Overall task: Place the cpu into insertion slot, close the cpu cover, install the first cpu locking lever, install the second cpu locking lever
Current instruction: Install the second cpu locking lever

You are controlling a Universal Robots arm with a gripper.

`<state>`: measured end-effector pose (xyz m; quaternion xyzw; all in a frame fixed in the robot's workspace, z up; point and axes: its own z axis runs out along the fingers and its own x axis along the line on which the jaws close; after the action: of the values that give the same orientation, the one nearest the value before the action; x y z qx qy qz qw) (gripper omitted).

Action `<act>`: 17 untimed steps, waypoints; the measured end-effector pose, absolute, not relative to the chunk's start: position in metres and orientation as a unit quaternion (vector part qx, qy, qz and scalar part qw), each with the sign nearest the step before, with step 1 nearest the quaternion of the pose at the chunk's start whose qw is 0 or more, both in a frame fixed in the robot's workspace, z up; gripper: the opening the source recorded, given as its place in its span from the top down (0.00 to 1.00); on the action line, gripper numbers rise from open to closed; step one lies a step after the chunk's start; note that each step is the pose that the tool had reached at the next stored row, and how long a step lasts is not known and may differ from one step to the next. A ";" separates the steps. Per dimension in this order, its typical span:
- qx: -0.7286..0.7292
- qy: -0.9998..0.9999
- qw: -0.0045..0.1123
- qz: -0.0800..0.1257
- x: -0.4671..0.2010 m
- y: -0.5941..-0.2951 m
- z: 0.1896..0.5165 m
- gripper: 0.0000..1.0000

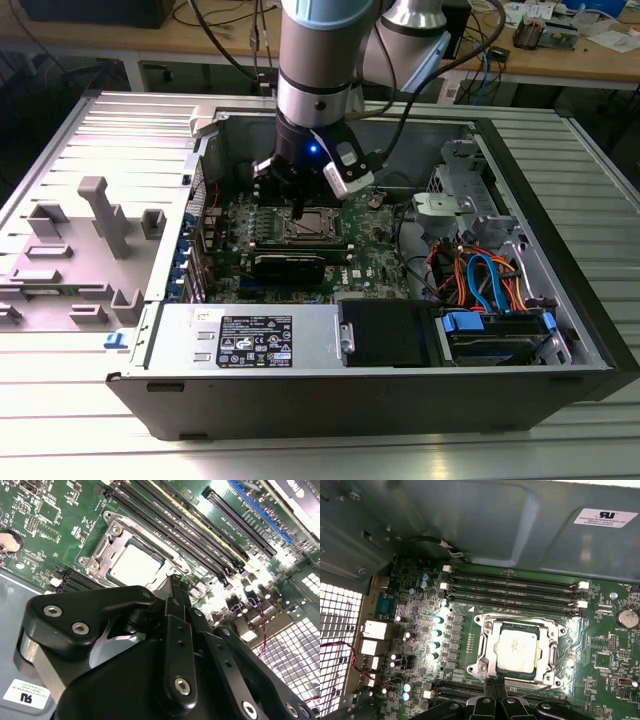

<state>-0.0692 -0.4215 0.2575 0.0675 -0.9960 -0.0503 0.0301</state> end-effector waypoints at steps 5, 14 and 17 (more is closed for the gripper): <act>0.066 -0.996 0.031 -0.054 -0.069 -0.427 0.260 0.89; 0.064 -0.996 0.032 -0.062 -0.067 -0.440 0.257 0.89; 0.064 -0.995 0.031 -0.067 -0.067 -0.442 0.253 0.89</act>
<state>-0.0670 -0.4419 0.2531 0.0637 -0.9952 -0.0670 0.0312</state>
